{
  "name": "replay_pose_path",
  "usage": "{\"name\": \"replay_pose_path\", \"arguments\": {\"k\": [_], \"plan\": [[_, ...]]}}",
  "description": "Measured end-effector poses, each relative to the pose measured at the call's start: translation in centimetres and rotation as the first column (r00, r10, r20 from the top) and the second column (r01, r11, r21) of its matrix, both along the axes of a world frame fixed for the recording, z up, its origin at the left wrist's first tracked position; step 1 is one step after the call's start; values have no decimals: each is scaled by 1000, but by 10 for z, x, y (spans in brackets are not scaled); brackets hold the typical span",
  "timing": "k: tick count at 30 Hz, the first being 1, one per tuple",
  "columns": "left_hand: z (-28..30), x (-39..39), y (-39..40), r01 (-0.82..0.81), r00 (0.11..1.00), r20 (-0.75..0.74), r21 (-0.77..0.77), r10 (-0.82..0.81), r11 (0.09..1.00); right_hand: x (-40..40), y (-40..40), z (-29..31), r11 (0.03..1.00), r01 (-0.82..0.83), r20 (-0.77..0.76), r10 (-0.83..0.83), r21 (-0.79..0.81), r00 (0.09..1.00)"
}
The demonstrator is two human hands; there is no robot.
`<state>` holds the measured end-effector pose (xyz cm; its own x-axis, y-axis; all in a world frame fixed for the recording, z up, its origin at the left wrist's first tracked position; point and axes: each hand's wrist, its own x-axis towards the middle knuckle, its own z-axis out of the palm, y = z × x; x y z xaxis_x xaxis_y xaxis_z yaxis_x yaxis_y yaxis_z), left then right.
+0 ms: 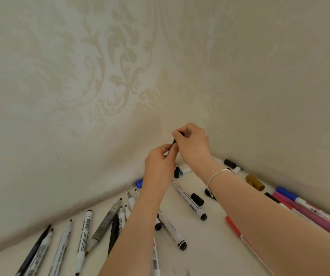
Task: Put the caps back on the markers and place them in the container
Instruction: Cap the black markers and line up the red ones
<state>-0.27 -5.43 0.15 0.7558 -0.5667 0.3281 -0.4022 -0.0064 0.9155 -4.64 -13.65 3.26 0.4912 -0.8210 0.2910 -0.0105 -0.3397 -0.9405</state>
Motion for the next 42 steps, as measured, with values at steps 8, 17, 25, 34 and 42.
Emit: {"name": "replay_pose_path", "arguments": {"k": [8,17,25,34,42], "plan": [[-3,6,3,79,967,221,216,-128,973,-21,-18,-3,999,-26,-144,31,38,989],[-6,34,23,68,993,51,457,-103,887,-36,-34,-23,999,-34,-368,41,26,929],[-20,33,18,94,991,-135,706,3,702,-24,-12,-41,946,-322,-670,223,-25,708],[-29,15,7,-351,908,419,790,-25,502,-18,-23,-41,975,-224,-541,194,10,819],[-39,-7,-12,-293,915,390,819,-104,492,-13,-27,-40,991,-128,-353,130,29,927]]}}
